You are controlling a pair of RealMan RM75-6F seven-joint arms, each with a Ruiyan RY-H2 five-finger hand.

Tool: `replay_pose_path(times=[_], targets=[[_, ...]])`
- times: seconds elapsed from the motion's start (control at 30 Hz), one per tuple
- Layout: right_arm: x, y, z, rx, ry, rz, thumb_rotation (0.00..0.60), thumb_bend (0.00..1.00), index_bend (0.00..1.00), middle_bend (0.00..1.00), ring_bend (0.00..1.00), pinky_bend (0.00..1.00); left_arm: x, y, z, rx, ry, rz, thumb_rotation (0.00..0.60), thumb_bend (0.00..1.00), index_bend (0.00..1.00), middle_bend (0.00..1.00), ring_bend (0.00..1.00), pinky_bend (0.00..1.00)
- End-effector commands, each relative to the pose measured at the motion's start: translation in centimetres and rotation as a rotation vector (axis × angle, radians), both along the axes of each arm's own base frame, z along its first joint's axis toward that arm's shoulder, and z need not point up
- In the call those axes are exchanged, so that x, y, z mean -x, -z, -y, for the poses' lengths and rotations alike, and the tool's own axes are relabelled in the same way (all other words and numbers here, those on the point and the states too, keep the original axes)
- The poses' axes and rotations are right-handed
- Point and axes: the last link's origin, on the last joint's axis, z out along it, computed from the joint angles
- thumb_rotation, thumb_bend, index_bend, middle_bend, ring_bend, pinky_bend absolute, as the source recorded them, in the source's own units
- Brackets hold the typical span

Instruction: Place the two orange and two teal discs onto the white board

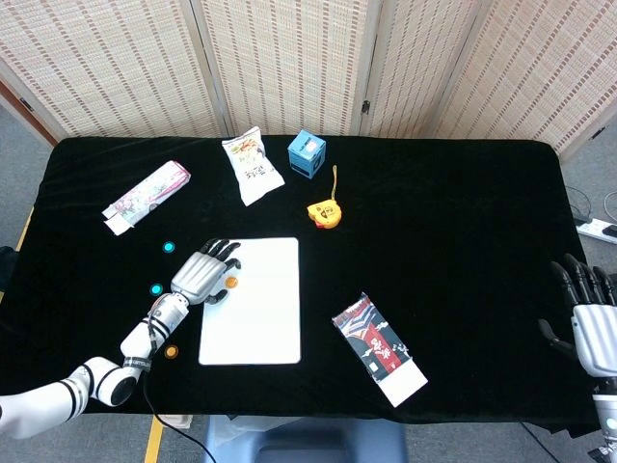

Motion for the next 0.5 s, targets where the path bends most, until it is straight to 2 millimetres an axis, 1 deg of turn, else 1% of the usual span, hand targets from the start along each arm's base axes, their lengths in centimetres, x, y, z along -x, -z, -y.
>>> replay_pose_path(times=[0.03, 0.13, 0.27, 0.37, 0.5], targets=[[-0.2, 0.0, 0.2, -0.001, -0.006, -0.002, 0.600, 0.36, 0.00, 0.00, 0.00, 0.00, 0.1, -0.9, 1.1, -0.008, 0.030, 0.005, 0.600, 0.37, 0.23, 0.06, 0.00, 0.00], [-0.3, 0.0, 0.3, -0.002, -0.012, -0.004, 0.600, 0.36, 0.00, 0.00, 0.00, 0.00, 0.5, -1.9, 2.1, -0.016, 0.061, 0.003, 0.600, 0.37, 0.29, 0.06, 0.00, 0.00], [-0.5, 0.0, 0.4, -0.004, -0.017, -0.005, 0.600, 0.36, 0.00, 0.00, 0.00, 0.00, 1.8, -3.7, 3.7, -0.029, 0.094, -0.008, 0.600, 0.37, 0.38, 0.06, 0.00, 0.00], [-0.6, 0.1, 0.5, -0.006, -0.023, -0.006, 0.600, 0.36, 0.00, 0.00, 0.00, 0.00, 3.1, -4.8, 5.0, -0.026, 0.110, -0.022, 0.600, 0.37, 0.41, 0.07, 0.00, 0.00], [-0.8, 0.2, 0.5, -0.011, -0.027, -0.005, 0.600, 0.36, 0.00, 0.00, 0.00, 0.00, 4.9, -5.9, 7.0, -0.003, 0.132, -0.031, 0.600, 0.37, 0.43, 0.09, 0.00, 0.00]])
